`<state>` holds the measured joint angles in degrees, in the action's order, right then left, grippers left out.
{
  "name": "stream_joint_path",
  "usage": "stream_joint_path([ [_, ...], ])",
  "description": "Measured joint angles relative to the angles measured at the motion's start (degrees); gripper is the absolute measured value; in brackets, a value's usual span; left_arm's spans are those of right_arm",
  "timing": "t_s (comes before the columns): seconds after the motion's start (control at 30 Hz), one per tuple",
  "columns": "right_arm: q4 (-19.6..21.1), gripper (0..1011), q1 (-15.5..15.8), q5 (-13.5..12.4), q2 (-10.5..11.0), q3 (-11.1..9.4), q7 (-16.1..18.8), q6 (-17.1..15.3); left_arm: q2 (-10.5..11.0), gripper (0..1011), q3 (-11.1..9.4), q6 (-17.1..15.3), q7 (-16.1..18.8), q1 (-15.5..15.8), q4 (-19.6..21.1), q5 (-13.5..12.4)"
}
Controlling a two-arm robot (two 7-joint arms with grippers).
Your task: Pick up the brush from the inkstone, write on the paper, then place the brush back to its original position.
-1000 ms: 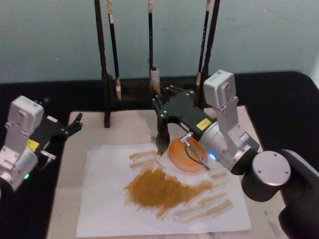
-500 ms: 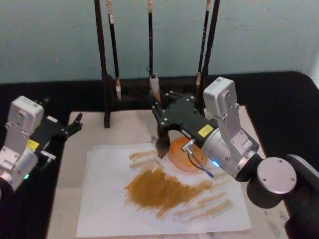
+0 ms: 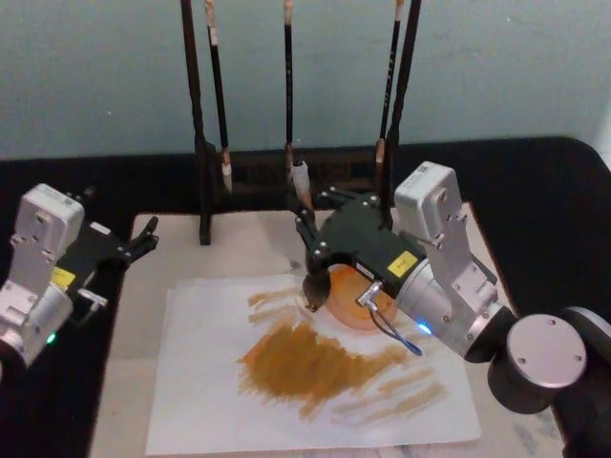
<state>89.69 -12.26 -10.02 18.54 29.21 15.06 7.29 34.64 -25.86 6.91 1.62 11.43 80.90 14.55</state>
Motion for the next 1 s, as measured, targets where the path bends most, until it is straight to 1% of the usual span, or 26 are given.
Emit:
stream_joint_path([
  [0.37, 3.3, 176, 2.6, 1.4, 1.0, -1.4, 1.0, -0.8, 0.0, 1010, 0.0, 0.0, 0.0, 0.0, 0.0, 0.0],
  [0.5, 4.2, 176, 3.4, 1.8, 1.1, -2.0, 1.2, -0.8, 0.0, 1009, 0.0, 0.0, 0.0, 0.0, 0.0, 0.0],
  [0.73, 5.3, 176, 4.7, 2.6, 0.7, -3.3, 1.3, -0.6, 0.0, 1010, 0.0, 0.0, 0.0, 0.0, 0.0, 0.0],
  [1.0, 5.7, 176, 5.5, 2.7, -0.2, -4.8, 1.7, 0.1, 0.0, 1010, 0.0, 0.0, 0.0, 0.0, 0.0, 0.0],
])
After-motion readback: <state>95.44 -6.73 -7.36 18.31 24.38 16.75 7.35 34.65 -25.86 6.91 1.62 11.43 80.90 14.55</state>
